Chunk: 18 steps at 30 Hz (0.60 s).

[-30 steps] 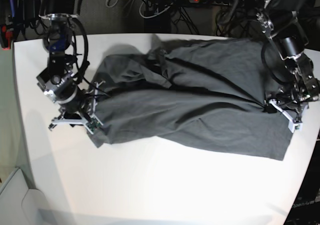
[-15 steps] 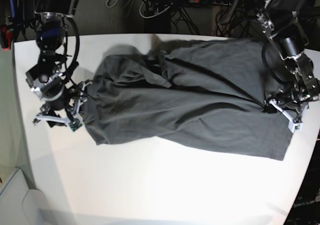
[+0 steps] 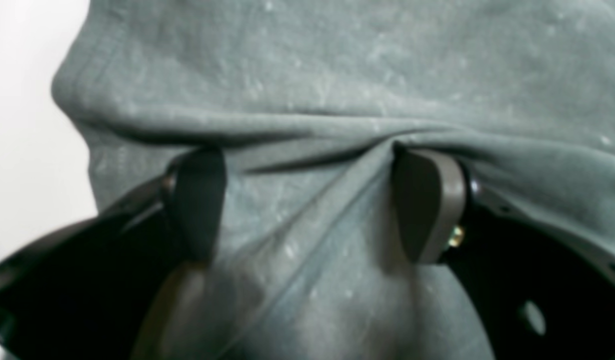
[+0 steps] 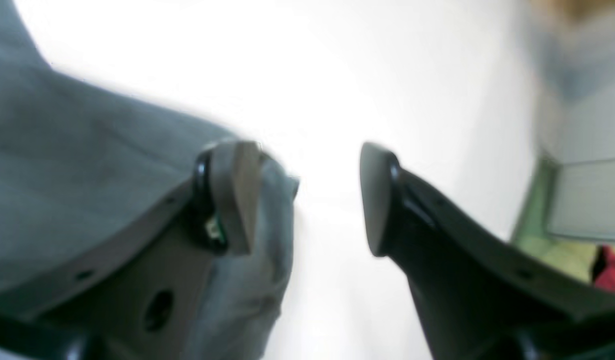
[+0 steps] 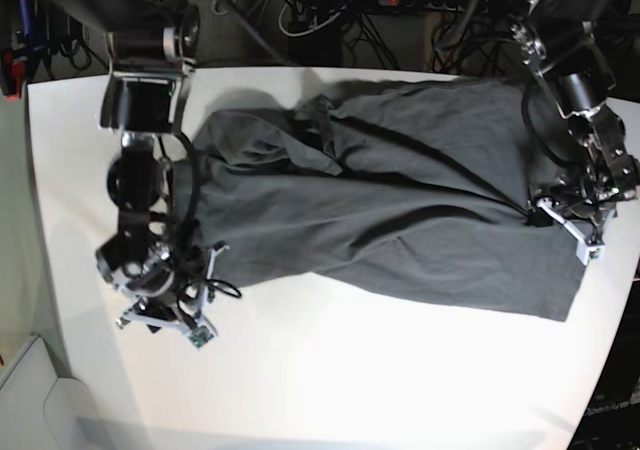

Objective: Layout the t-shirt on the table in an organized manner, then fold the t-shirt properly

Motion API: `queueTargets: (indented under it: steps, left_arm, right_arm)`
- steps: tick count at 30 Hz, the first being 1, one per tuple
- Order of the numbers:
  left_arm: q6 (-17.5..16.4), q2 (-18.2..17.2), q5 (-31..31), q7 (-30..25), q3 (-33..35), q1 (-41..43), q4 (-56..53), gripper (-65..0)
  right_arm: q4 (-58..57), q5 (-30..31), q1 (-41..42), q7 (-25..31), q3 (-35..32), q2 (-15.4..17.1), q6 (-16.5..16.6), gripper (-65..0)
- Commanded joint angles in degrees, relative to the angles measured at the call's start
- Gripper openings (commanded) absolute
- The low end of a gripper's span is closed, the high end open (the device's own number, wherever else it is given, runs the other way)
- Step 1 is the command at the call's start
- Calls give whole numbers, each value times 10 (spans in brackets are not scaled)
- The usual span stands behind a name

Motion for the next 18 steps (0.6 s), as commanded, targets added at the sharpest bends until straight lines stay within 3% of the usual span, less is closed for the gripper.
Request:
queueTargets:
  steps: [1, 6, 18]
  left_arm:
    - [-3, 6, 9, 48, 0, 11, -9, -138]
    - [-3, 6, 9, 48, -2, 15, -9, -138]
    - [-3, 8, 9, 48, -2, 15, -9, -138]
  right_arm:
    - [-19, 3, 38, 7, 0, 0, -4, -319]
    - [-107, 3, 90, -3, -1, 2, -4, -317]
    - [-243, 2, 97, 1, -4, 26, -4, -319]
